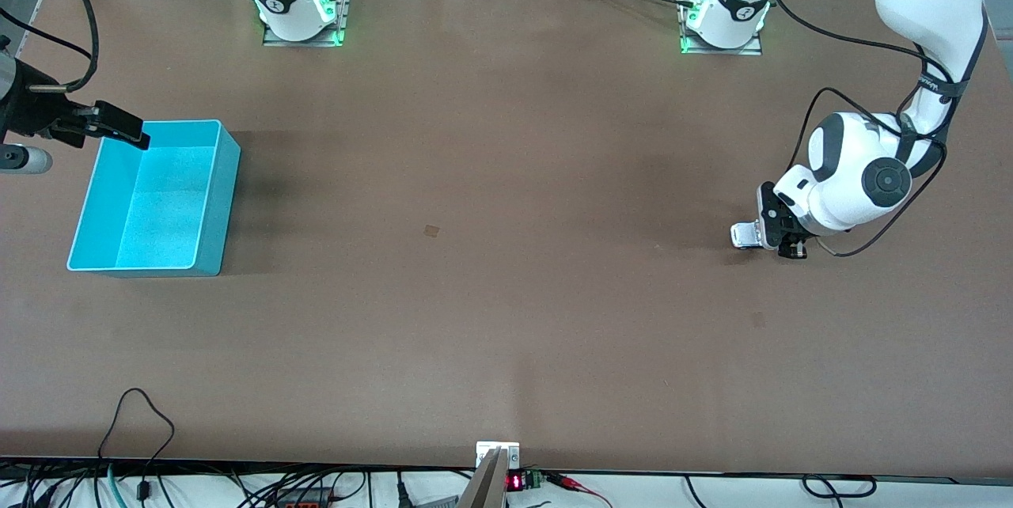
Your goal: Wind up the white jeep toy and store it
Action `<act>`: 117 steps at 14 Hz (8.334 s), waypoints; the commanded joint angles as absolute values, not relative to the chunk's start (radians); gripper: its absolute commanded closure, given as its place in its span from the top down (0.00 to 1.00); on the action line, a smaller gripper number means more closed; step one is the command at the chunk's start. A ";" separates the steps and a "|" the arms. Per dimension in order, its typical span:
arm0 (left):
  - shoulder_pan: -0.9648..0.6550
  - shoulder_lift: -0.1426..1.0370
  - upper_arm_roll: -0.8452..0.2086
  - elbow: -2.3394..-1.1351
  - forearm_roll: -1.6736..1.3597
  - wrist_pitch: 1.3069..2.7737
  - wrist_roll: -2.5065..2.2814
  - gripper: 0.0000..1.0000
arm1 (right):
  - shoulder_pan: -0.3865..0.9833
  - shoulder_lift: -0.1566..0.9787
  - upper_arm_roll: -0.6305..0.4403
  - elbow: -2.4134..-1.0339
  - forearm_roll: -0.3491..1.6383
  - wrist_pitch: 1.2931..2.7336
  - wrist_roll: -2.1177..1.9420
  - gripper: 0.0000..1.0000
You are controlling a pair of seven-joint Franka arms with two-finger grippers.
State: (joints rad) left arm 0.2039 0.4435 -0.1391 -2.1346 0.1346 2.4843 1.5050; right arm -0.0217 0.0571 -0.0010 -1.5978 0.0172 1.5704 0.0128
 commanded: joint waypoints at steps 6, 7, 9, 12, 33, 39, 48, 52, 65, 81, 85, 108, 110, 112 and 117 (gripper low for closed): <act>0.287 0.514 -0.149 -2.169 0.160 2.491 1.566 0.10 | -0.018 0.063 -0.003 -1.580 0.034 1.566 0.003 1.00; 0.293 0.518 -0.149 -2.168 0.160 2.491 1.575 0.10 | -0.018 0.063 -0.003 -1.580 0.034 1.566 0.003 1.00; 0.310 0.525 -0.149 -2.166 0.160 2.491 1.610 0.10 | -0.018 0.063 -0.003 -1.580 0.034 1.566 0.003 1.00; 0.353 0.548 -0.149 -2.145 0.160 2.491 1.682 0.10 | -0.018 0.063 -0.003 -1.580 0.034 1.566 0.003 1.00; 0.535 0.598 -0.149 -2.079 0.242 2.500 1.853 0.11 | -0.018 0.063 -0.002 -1.580 0.034 1.566 0.003 1.00; 0.540 0.597 -0.149 -2.066 0.242 2.500 1.870 0.13 | -0.018 0.063 -0.002 -1.580 0.034 1.566 0.003 1.00; 0.551 0.385 -0.267 -1.999 0.178 2.203 1.870 1.00 | -0.018 0.063 -0.002 -1.580 0.034 1.566 0.003 1.00; 0.549 0.334 -0.333 -1.896 0.178 2.041 1.865 1.00 | -0.018 0.063 -0.002 -1.580 0.034 1.566 0.003 1.00; 0.236 0.311 -0.365 -1.720 0.066 2.023 1.530 1.00 | -0.018 0.063 -0.002 -1.580 0.034 1.566 0.003 1.00; 0.077 0.299 -0.195 -1.575 -0.009 2.034 0.398 1.00 | -0.017 0.092 -0.002 -1.580 0.034 1.554 0.006 1.00; 0.089 0.246 -0.167 -1.571 -0.009 1.945 0.111 1.00 | -0.017 0.117 0.000 -1.580 0.034 1.536 0.002 1.00; 0.092 0.077 -0.067 -1.561 -0.014 1.655 -0.009 1.00 | 0.037 0.117 0.003 -1.815 0.025 1.664 -0.190 1.00; 0.092 0.075 -0.067 -1.563 -0.014 1.649 -0.002 1.00 | 0.037 0.054 0.014 -1.941 0.021 1.757 -0.209 1.00; 0.095 0.072 -0.061 -1.548 -0.015 1.646 -0.005 1.00 | -0.021 -0.029 0.096 -2.111 0.017 1.888 -0.274 1.00; 0.097 0.066 -0.067 -1.552 -0.014 1.617 -0.026 1.00 | -0.219 -0.048 0.314 -2.213 0.012 1.989 -0.526 1.00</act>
State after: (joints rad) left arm 0.0894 0.0893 -0.0664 -1.5276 0.0092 1.6238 -0.0309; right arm -0.1627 -0.0181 0.2787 -2.1634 0.0157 1.9392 -0.4037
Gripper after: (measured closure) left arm 0.000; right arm 0.000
